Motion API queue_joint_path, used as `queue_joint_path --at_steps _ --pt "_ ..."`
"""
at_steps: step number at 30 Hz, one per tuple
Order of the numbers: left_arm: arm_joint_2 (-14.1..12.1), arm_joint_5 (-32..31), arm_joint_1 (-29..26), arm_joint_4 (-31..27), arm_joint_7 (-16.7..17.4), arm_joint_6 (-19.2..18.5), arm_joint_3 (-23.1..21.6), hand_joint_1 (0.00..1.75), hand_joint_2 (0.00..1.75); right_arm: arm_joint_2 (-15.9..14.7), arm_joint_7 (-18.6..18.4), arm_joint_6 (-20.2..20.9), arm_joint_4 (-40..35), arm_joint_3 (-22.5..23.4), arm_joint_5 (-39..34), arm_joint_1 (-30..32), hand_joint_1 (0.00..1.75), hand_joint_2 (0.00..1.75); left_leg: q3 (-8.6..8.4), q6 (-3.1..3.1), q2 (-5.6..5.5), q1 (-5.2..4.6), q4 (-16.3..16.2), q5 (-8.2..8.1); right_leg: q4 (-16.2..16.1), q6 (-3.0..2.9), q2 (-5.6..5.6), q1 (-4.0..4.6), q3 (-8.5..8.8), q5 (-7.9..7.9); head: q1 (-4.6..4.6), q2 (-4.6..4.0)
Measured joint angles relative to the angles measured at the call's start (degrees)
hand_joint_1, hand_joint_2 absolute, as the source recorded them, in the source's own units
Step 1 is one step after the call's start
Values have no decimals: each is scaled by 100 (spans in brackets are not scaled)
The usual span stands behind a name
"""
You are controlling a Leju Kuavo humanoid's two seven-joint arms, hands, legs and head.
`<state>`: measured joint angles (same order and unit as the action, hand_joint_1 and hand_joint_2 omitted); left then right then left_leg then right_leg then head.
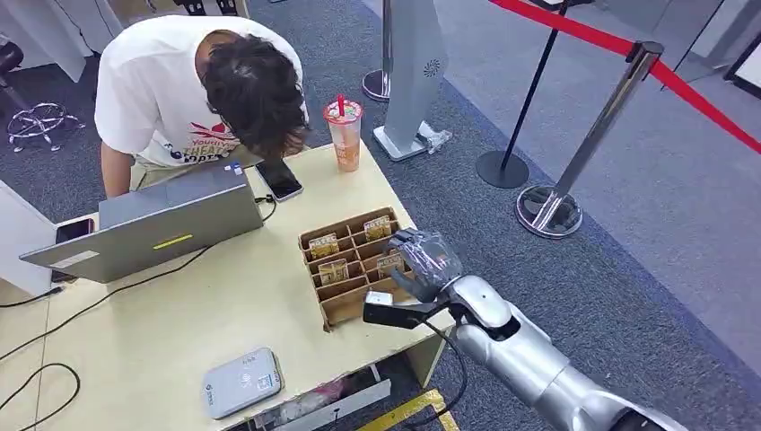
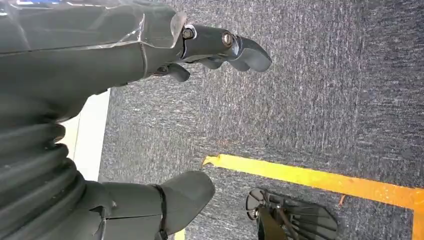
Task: Pass the card to the sensor for recognition and then transmit it.
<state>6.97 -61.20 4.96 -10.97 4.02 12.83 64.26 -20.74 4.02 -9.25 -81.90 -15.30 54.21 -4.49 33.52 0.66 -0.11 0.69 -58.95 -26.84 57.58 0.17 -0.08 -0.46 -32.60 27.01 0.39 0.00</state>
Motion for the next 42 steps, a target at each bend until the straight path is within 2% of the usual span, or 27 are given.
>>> queue_joint_path --at_steps 3,4,5,7,9,19,25,31,32,36,39,42 --pt "-2 11 0 0 0 2 0 0 175 0 46 37 70 -2 -2 -68 87 175 0 0 0 0 0 0 0 0 0 0 0 0 0 0" --pt "-2 17 0 0 0 2 0 0 175 0 61 44 96 -2 -7 -93 93 175 0 0 0 0 0 0 0 0 -1 0 0 0 0 0" --pt "-2 17 0 0 0 2 0 0 175 0 76 46 124 -2 -9 -117 87 175 0 0 0 0 0 0 0 0 -1 0 0 0 0 0" --pt "-2 17 0 0 2 2 0 0 175 0 107 55 171 -2 -57 -151 91 175 0 0 0 0 0 0 0 0 -1 0 0 0 0 0" --pt "-2 17 0 0 7 2 0 0 175 0 164 83 210 -2 -94 -173 86 175 0 0 0 0 0 0 0 0 -1 0 0 0 0 0" --pt "-2 9 1 0 9 2 0 0 175 0 249 140 450 -72 -96 -403 94 175 0 0 -1 0 0 0 0 0 -1 0 0 0 0 0" --pt "-2 0 1 0 13 -7 0 0 175 0 249 144 542 -109 -103 -439 91 175 0 0 -1 0 0 0 0 0 -1 0 0 0 0 0" --pt "-4 -17 -4 0 13 -22 0 0 175 -18 273 122 653 -111 -203 -433 91 175 0 0 0 0 0 0 0 0 -1 0 0 0 0 0" --pt "-4 -18 -6 0 13 -22 0 0 175 -22 273 120 667 -111 -203 -434 96 175 0 0 0 0 0 0 0 0 -1 0 0 0 0 0" --pt "-4 -20 -19 0 -13 -61 0 0 175 -81 289 79 684 -107 -306 -374 89 175 0 0 -2 0 0 0 0 0 -2 0 0 0 0 0" --pt "-7 -20 -57 0 -65 -83 0 0 175 -175 337 35 684 -90 -378 -270 98 175 0 -1 -1 0 0 -1 0 0 -1 0 0 0 0 0" --pt "-17 2 -83 0 -74 -105 0 0 175 -236 363 -2 669 -59 -396 -170 91 175 0 -1 -1 0 0 -1 0 1 -1 0 0 1 0 0"
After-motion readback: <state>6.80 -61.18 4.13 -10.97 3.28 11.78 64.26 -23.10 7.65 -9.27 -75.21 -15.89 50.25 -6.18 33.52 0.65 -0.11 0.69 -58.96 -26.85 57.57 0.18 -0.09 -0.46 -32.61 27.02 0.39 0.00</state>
